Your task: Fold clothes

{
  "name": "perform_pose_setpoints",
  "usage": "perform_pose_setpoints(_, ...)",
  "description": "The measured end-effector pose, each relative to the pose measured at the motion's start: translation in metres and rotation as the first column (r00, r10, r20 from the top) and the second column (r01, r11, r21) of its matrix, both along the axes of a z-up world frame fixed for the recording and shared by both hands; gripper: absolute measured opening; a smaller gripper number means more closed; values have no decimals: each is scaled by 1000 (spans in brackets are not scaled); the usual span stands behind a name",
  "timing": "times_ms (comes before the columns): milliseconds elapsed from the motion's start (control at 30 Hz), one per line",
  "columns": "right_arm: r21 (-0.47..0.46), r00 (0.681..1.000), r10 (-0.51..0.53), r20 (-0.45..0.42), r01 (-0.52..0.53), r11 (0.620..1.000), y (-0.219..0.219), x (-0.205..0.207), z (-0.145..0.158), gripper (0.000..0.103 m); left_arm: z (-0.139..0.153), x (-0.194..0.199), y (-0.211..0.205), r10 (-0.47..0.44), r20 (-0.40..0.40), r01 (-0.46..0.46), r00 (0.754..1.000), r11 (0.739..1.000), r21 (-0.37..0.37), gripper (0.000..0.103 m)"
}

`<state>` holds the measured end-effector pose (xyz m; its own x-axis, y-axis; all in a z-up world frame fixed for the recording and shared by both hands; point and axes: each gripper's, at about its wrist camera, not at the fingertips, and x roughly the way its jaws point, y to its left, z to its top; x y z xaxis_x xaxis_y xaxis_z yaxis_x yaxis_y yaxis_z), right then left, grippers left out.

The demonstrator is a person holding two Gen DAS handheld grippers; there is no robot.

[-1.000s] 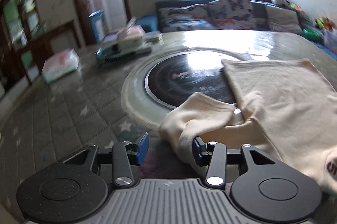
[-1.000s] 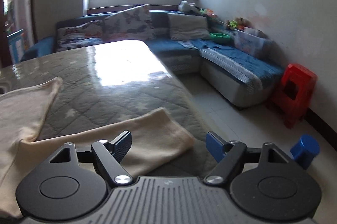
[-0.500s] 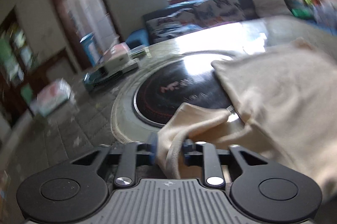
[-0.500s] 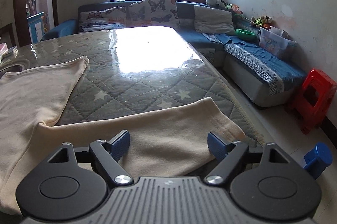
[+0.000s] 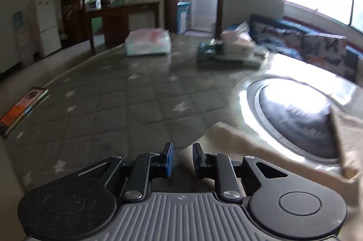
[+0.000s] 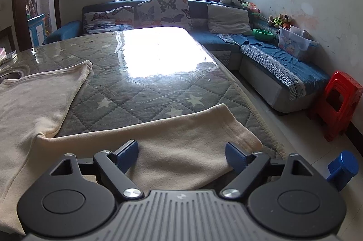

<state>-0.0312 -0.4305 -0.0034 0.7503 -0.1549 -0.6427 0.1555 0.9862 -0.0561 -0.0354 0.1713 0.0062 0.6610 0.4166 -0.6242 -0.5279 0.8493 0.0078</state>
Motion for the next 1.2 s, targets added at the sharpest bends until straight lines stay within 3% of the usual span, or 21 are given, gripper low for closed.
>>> perform_pose_setpoints(200, -28, 1000, 28, 1, -28, 999, 7, -2, 5, 86, 5, 2, -25, -135, 16, 134, 991, 991, 4, 21)
perform_pose_setpoints(367, -4, 999, 44, -10, -44, 999, 6, -1, 1, 86, -3, 26, -54, -297, -17, 298, 955, 955, 15, 24)
perform_pose_setpoints(467, 48, 1000, 18, -17, -17, 999, -4, 1, 0, 86, -12, 39, -61, -316, -55, 319, 947, 947, 45, 24)
perform_pose_setpoints(633, 20, 1000, -1, -29, 1, 1000, -11, -2, 3, 86, -9, 41, -62, -300, -66, 303, 952, 951, 57, 23)
perform_pose_setpoints(733, 5, 998, 53, -26, -53, 999, -3, -10, 11, 84, 1, 28, -73, -379, -43, 382, 924, 922, 67, 24)
perform_pose_setpoints(833, -5, 985, 171, -26, -171, 985, 15, -20, 21, 81, 12, 8, -96, -536, -17, 536, 844, 842, 55, 25)
perform_pose_setpoints(933, -17, 936, 351, -37, -352, 936, 41, -32, 32, 77, 17, -17, -126, -695, -2, 692, 719, 717, 85, 31)
perform_pose_setpoints(1100, -63, 808, 586, -56, -589, 806, 88, -57, 41, 75, 16, -53, -169, -876, -23, 867, 482, 473, 156, 40)
perform_pose_setpoints(1200, -120, 677, 729, -102, -736, 667, 129, -80, 39, 73, 10, -69, -187, -925, -67, 909, 373, 350, 225, 45)
